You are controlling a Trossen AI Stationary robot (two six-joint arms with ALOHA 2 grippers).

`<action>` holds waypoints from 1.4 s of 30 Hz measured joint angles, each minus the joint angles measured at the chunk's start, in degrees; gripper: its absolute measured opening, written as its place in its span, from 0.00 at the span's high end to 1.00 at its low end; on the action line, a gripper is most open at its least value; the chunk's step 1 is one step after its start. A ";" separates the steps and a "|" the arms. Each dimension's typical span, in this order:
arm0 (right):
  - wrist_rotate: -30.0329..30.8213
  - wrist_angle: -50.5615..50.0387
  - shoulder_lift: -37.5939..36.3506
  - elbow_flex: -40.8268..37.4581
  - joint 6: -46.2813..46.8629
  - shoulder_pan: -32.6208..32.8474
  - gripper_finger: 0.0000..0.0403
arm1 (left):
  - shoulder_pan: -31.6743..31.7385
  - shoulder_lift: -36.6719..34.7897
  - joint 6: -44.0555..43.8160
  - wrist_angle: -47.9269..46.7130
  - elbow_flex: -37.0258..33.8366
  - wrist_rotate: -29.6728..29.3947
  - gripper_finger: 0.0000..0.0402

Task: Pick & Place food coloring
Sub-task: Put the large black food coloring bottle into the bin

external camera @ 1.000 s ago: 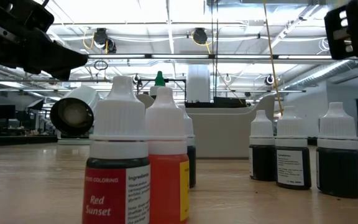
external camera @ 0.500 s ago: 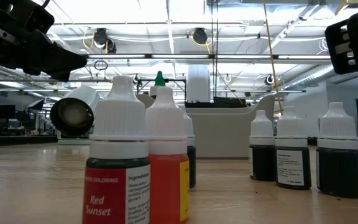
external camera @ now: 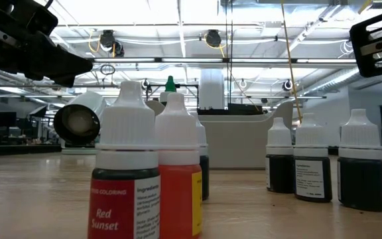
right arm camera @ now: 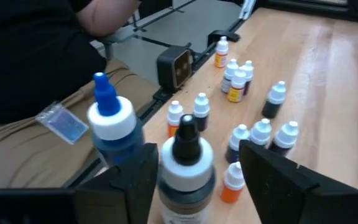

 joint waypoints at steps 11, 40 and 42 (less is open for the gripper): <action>-1.40 -0.02 0.00 0.00 1.68 0.00 0.52 | -0.02 0.00 -0.02 0.02 0.00 0.00 0.91; -1.19 -0.02 0.02 0.00 3.63 -0.02 0.64 | -0.01 -0.01 -0.44 0.02 0.00 0.00 0.91; -1.19 -0.04 0.02 0.00 3.63 -0.02 0.67 | -0.01 -0.01 -0.44 0.02 0.00 0.00 0.91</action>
